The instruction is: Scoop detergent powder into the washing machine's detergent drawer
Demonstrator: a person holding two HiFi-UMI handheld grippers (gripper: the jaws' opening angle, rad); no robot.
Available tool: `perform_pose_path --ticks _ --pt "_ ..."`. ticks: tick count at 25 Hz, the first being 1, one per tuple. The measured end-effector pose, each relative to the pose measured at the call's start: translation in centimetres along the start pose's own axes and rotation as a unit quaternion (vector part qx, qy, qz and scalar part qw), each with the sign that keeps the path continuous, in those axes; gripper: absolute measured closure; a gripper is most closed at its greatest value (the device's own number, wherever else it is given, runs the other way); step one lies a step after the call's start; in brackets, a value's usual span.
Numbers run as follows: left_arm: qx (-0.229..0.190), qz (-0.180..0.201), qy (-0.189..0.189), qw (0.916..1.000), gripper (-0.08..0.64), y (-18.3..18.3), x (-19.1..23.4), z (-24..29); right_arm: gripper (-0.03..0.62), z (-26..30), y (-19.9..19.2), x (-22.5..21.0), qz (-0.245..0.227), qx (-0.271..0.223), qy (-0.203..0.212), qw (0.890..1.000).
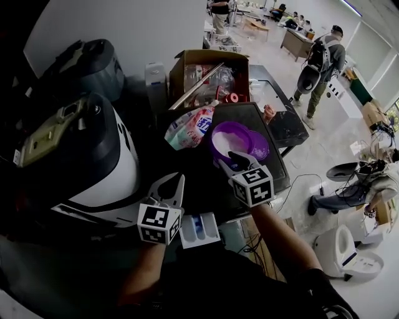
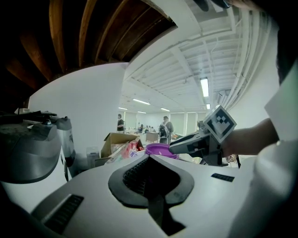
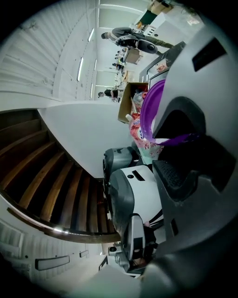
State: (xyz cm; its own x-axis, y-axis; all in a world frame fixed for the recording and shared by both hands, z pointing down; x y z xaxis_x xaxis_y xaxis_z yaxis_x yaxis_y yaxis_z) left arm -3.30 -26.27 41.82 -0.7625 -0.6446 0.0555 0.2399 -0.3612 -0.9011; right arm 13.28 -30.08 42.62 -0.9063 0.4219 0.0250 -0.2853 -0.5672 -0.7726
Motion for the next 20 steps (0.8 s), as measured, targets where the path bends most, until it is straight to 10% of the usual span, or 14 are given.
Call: perform_pose_path --ticks 20 --pt "0.002 -0.027 0.031 0.9992 0.558 -0.7 1.2 0.6 0.465 5.4 0.8 -1.2 -0.085 0.119 0.007 0.989"
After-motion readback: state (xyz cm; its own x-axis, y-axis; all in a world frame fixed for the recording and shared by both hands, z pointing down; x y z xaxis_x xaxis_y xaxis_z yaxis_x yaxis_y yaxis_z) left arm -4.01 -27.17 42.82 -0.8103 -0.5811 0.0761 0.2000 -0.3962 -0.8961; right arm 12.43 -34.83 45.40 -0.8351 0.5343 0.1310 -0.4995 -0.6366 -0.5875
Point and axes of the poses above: the fingertips, and each gripper's own axes: z forward along the fingers, x to its left, y out of its top, the point moved 3 cm from there along -z, backward along the fingers, and after that the axes turned 11 degrees about x, right-handed, at the moved point
